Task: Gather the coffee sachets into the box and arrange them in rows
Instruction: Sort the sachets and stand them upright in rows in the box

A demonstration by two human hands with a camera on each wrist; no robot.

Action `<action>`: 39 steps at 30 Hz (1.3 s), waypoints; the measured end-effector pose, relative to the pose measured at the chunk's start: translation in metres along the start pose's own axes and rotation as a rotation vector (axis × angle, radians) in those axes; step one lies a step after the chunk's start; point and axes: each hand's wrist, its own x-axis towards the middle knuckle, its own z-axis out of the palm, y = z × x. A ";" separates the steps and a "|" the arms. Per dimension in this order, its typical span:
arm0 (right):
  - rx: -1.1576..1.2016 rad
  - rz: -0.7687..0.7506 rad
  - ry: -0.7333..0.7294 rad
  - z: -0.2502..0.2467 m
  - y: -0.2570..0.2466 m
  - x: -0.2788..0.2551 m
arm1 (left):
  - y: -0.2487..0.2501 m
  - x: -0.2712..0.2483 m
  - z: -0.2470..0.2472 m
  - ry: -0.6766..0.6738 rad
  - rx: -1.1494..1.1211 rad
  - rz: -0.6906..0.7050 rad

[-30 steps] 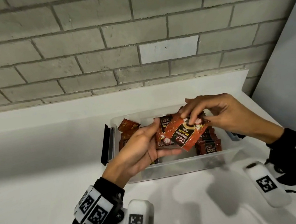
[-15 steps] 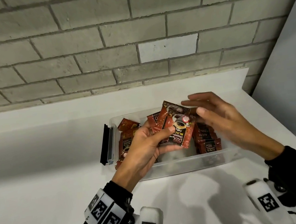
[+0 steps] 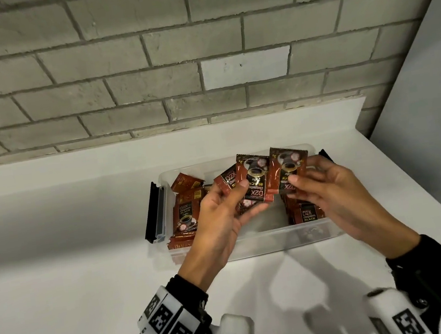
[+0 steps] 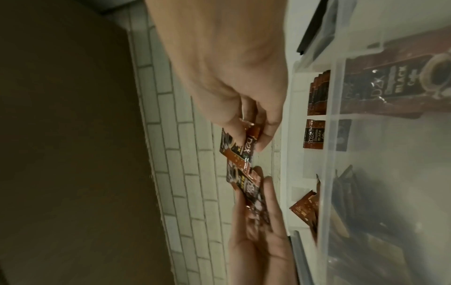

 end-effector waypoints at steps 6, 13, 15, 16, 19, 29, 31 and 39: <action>0.056 0.052 -0.023 0.003 0.007 0.000 | -0.008 0.001 -0.001 -0.007 0.010 0.035; -0.073 0.024 -0.027 0.006 -0.006 0.007 | -0.008 -0.001 -0.004 -0.082 0.084 -0.036; -0.176 -0.015 -0.145 0.001 -0.018 0.010 | -0.005 0.000 -0.008 -0.086 0.117 -0.089; -0.278 -0.060 -0.230 -0.001 -0.023 0.011 | -0.004 0.002 -0.009 -0.093 0.145 -0.103; -0.826 -0.285 -0.407 -0.004 -0.034 0.016 | -0.002 0.003 -0.010 -0.168 0.283 -0.109; -1.156 -0.465 -0.500 0.026 -0.027 0.005 | -0.006 0.000 -0.007 -0.272 0.632 0.053; -1.045 -0.430 -0.323 0.025 -0.022 0.006 | -0.008 0.002 -0.009 -0.219 0.579 0.067; -0.785 -0.268 -0.219 0.030 0.006 -0.001 | -0.014 -0.005 0.005 -0.175 0.640 0.161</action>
